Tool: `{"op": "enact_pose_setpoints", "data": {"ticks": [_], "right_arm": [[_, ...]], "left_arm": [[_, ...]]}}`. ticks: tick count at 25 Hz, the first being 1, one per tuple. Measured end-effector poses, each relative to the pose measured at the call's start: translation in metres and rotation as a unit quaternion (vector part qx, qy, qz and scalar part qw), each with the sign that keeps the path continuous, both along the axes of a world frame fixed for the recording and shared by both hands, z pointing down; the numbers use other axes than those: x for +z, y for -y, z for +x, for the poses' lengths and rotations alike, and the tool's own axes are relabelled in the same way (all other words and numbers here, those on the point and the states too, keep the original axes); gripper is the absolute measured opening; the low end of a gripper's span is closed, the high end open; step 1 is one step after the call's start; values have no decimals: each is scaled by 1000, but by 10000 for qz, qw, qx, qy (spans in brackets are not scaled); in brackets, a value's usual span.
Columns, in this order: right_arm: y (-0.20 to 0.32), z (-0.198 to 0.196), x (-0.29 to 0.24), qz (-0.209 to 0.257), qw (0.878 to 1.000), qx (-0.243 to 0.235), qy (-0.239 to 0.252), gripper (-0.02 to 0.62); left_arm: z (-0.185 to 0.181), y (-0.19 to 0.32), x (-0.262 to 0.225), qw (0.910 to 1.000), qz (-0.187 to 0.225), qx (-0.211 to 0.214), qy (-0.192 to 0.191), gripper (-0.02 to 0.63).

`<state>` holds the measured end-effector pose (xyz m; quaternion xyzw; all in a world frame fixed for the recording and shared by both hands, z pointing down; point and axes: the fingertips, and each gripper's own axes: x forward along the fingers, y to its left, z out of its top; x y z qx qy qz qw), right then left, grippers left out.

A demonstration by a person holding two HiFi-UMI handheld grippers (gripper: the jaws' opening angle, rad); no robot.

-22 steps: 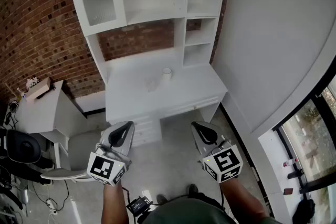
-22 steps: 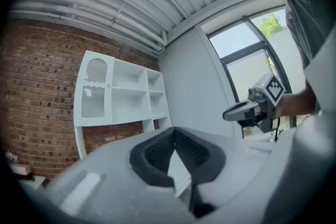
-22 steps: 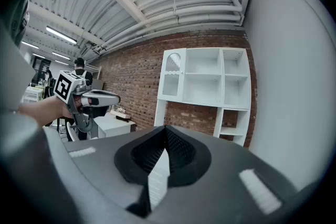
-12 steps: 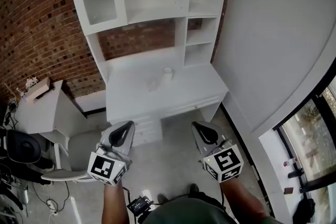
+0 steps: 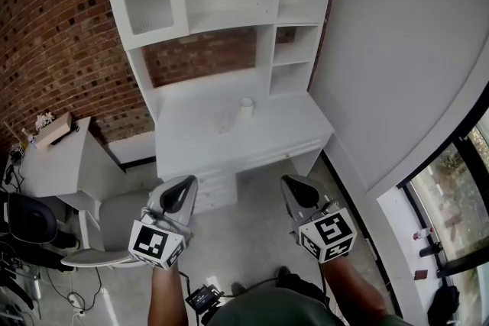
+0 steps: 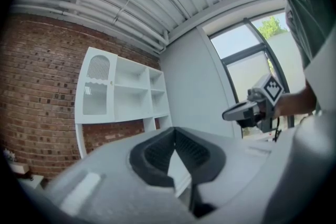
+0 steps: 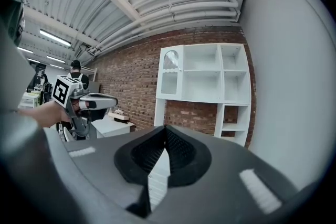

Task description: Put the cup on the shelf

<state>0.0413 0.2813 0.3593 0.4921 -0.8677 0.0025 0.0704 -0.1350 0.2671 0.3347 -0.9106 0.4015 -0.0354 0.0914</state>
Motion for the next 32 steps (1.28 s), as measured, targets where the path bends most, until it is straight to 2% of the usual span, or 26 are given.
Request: {"op": "enact_pose_setpoints", "data": {"ticks": [9,19,32], "right_arm": [[26,8,5,-47,10000,35,-26,6],[95,35,14,-121,9996,-256,62,6],[184,69,18,-105,9971,-749,112,6]], "left_arm": [[5,22,8,10000,-71,32,25,2],[30,79,19,9992,-231,-315,81,2],[63,148,23,9960,-213,-861,106,2]]}}
